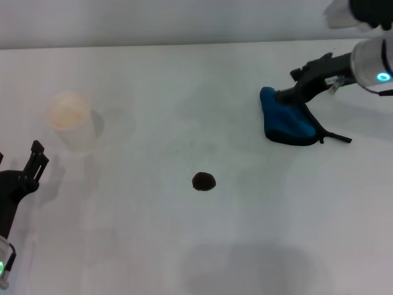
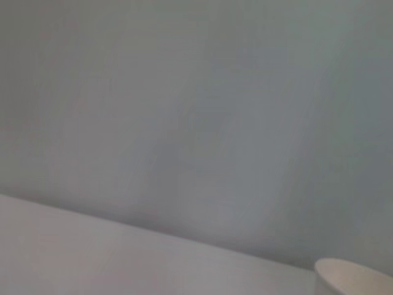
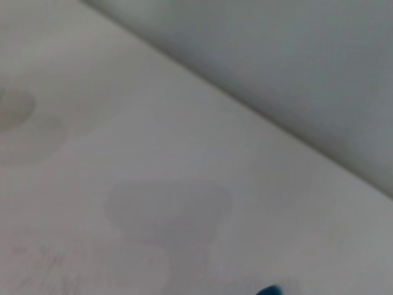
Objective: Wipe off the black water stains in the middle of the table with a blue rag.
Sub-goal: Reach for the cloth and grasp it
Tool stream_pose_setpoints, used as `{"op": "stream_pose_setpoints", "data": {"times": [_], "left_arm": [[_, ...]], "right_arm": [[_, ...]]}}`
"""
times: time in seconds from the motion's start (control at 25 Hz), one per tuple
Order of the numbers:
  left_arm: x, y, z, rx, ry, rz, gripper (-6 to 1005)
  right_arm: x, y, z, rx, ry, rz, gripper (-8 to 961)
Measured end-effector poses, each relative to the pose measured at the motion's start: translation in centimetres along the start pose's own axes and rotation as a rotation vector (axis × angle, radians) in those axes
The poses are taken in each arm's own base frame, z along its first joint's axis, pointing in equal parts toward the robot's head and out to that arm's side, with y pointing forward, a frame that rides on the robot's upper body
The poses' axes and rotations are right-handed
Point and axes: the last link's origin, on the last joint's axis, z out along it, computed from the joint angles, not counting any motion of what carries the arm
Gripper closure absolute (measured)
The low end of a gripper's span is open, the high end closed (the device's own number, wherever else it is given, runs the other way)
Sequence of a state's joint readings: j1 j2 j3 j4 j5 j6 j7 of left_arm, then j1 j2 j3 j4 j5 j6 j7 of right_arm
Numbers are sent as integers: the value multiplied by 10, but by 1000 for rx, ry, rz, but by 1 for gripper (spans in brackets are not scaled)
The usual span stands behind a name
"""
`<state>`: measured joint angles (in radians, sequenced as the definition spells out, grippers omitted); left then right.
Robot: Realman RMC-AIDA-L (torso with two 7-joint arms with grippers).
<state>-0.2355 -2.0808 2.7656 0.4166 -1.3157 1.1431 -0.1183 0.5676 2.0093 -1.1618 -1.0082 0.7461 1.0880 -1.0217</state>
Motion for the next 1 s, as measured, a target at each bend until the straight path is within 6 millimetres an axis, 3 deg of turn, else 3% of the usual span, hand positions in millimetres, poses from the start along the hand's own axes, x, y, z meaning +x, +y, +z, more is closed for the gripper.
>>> {"op": "stream_pose_setpoints", "data": {"times": [0.52, 1.0], "left_arm": [[6, 0, 7, -14, 25, 19, 138], [7, -1, 8, -15, 26, 25, 137]], "right_arm": [[29, 4, 22, 10, 70, 52, 246], [37, 8, 36, 21, 100, 49, 297]]}}
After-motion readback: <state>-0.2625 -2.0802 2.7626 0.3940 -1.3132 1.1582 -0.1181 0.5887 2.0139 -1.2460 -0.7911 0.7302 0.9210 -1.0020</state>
